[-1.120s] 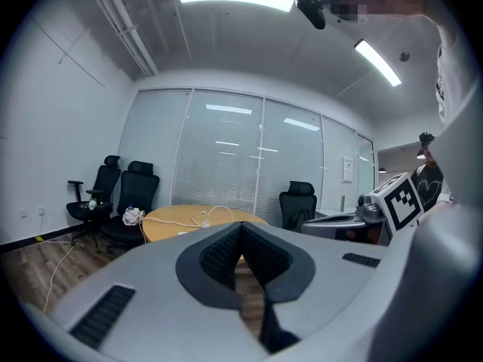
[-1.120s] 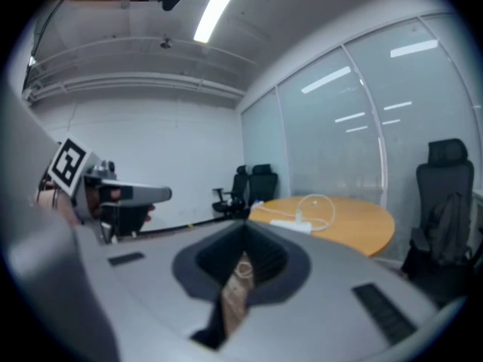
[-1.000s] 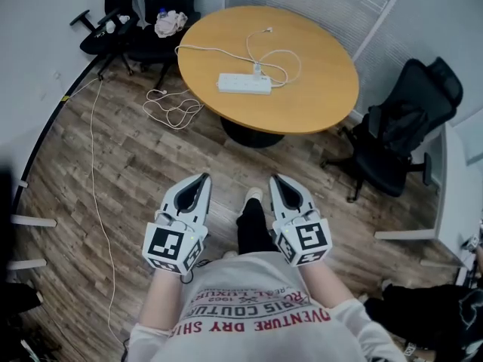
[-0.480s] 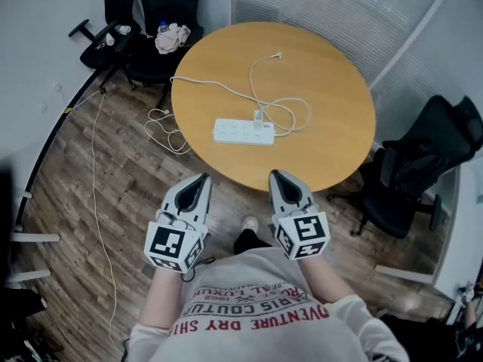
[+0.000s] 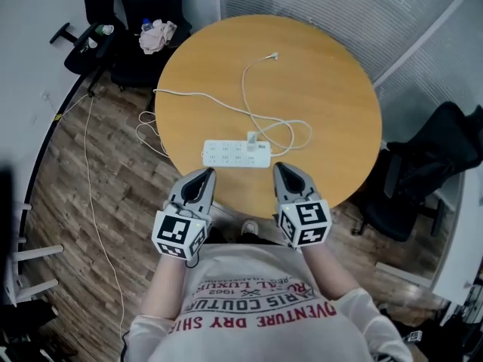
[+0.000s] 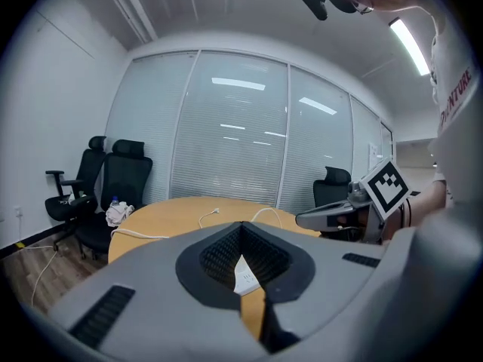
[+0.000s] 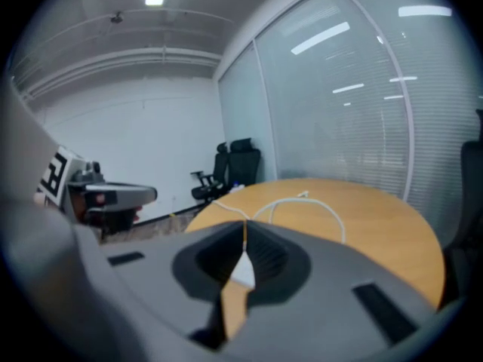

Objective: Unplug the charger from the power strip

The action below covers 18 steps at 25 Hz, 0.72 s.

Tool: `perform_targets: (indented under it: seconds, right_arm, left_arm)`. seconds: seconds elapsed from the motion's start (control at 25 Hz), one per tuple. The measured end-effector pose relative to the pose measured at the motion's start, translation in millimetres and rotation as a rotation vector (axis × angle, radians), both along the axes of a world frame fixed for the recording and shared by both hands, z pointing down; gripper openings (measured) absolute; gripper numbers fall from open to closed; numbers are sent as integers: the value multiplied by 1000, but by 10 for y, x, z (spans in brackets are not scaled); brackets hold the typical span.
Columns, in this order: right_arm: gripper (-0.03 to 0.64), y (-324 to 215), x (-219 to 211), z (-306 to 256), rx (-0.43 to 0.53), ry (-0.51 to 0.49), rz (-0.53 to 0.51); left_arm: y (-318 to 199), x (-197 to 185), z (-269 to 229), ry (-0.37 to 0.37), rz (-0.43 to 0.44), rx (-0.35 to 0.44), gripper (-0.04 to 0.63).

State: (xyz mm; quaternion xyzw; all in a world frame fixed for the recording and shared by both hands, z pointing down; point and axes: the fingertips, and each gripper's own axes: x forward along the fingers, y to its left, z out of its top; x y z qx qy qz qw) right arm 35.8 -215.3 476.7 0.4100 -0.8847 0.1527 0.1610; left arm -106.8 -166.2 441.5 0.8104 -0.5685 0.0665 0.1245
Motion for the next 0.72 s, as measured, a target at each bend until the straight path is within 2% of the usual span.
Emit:
perform_targets:
  seconds: [0.24,0.48,0.72]
  right_arm:
    - [29,-249,-87,390,-95,58,74]
    - [29,-332,-166,843,-236,115,178]
    - [31,-358,-338,1280,-334,212,211]
  left_arm:
    - [-487,-8,429,-15,158,-78,34]
    - [-757,75,1191,-51,352,-273,34]
    - [-844,120,1847,-180,478,-422,34]
